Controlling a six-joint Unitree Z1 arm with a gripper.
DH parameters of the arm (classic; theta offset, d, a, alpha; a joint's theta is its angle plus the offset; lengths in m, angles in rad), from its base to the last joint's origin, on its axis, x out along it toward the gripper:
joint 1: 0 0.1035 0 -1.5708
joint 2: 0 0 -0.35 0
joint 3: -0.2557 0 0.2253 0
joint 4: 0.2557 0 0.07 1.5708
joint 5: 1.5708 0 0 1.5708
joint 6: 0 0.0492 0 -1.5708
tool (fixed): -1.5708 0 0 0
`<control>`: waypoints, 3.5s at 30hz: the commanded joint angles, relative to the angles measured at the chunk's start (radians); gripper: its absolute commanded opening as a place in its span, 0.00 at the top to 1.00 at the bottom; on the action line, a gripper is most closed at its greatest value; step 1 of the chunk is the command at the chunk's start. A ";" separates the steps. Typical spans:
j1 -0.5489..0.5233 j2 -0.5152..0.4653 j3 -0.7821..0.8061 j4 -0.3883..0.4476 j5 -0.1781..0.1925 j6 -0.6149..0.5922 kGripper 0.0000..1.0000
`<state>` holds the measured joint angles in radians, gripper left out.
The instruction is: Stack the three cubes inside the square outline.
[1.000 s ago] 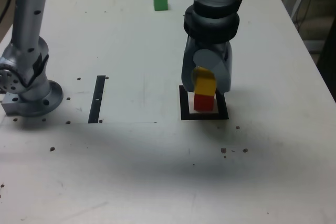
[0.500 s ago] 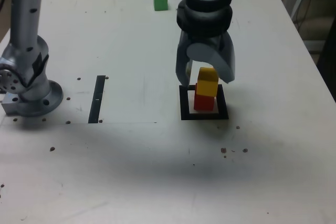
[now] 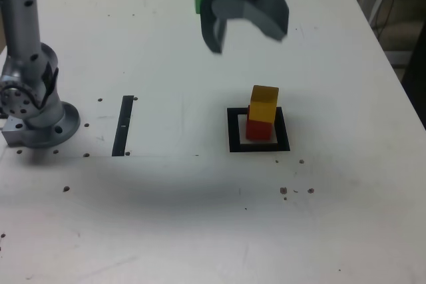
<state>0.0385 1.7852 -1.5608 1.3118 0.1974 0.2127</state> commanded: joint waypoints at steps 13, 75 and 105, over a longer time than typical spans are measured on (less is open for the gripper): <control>0.366 0.007 -0.135 0.015 0.096 0.271 0.01; 0.879 0.631 -0.654 0.156 0.015 0.583 0.22; 0.857 0.666 -0.700 0.159 0.039 0.579 0.45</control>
<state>0.8986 2.4454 -2.2582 1.4701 0.2338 0.7939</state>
